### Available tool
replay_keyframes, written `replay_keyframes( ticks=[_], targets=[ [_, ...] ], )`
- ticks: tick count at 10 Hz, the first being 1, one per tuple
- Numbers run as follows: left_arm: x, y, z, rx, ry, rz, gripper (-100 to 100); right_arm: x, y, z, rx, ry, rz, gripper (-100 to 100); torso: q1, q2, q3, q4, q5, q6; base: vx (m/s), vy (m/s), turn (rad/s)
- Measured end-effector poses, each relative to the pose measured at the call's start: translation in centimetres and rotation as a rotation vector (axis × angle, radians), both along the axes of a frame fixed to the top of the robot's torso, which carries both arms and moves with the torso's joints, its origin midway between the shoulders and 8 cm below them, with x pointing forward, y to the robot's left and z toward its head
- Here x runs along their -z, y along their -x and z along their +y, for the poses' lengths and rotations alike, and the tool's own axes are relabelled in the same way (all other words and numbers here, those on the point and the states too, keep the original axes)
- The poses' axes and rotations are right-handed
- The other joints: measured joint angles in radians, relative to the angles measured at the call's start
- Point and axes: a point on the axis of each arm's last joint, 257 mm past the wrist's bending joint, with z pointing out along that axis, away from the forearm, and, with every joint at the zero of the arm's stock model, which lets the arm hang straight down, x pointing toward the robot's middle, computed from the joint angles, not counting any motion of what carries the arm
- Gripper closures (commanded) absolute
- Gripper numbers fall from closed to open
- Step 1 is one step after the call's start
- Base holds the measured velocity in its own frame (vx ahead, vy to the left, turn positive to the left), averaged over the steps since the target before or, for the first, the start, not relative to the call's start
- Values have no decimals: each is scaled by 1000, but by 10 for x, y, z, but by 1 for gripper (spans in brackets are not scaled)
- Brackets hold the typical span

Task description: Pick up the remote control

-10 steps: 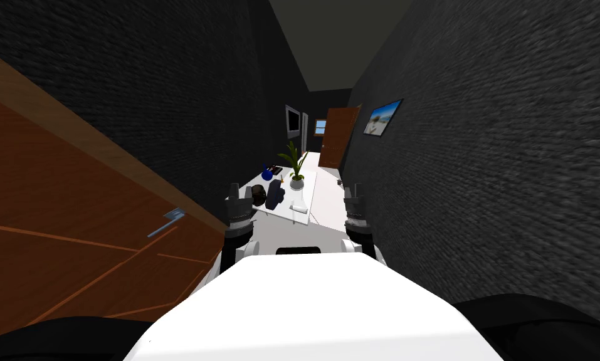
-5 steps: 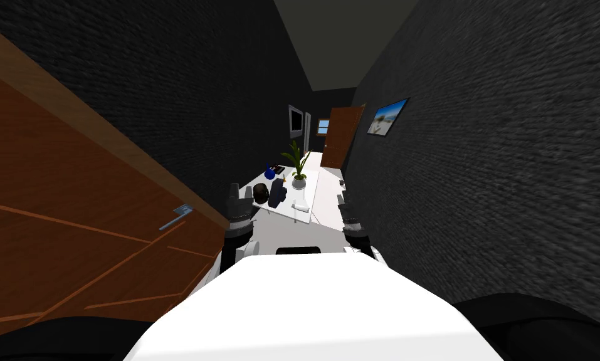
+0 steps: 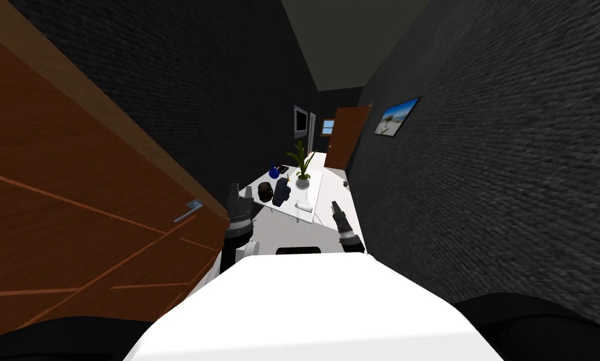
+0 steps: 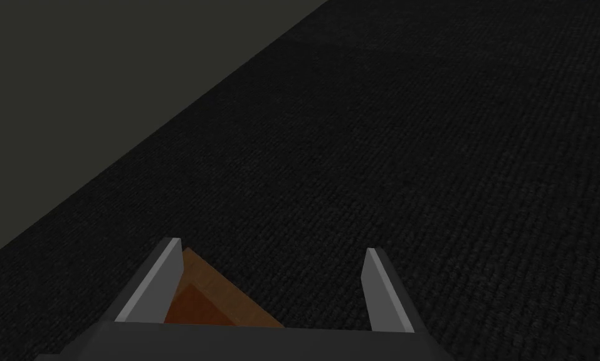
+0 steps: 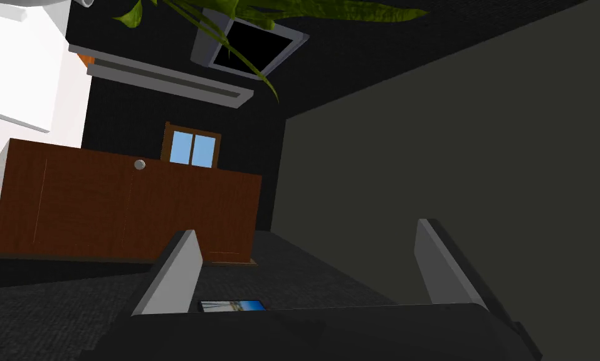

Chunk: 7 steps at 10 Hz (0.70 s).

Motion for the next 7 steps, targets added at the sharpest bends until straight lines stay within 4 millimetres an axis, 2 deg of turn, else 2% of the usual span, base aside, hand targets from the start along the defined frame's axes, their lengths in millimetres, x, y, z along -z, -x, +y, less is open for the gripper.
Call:
replay_keyframes(
  ticks=[1,2,3,5,6,7],
  targets=[
    [0,0,0,0,0,0,0,10,3,-1,-5,16,27,-100,0,0,0,0,0,0,-6,39,122],
    [0,0,0,0,0,0,0,29,4,-3,-16,41,75,-100,0,0,0,0,0,0,2,62,254],
    [0,0,0,0,0,0,0,59,10,3,-32,75,143,-100,2,-1,0,0,0,0,11,49,84],
    [0,0,0,0,0,0,0,98,29,5,-51,124,238,-100,1,-1,-1,0,0,0,17,45,131],
    [0,0,0,0,0,0,0,111,36,0,-57,143,271,-100,0,-2,-1,0,0,1,30,58,189],
    [0,0,0,0,0,0,0,130,49,0,-72,172,322,-100,1,-2,-1,0,0,0,24,45,93]
  ],
)
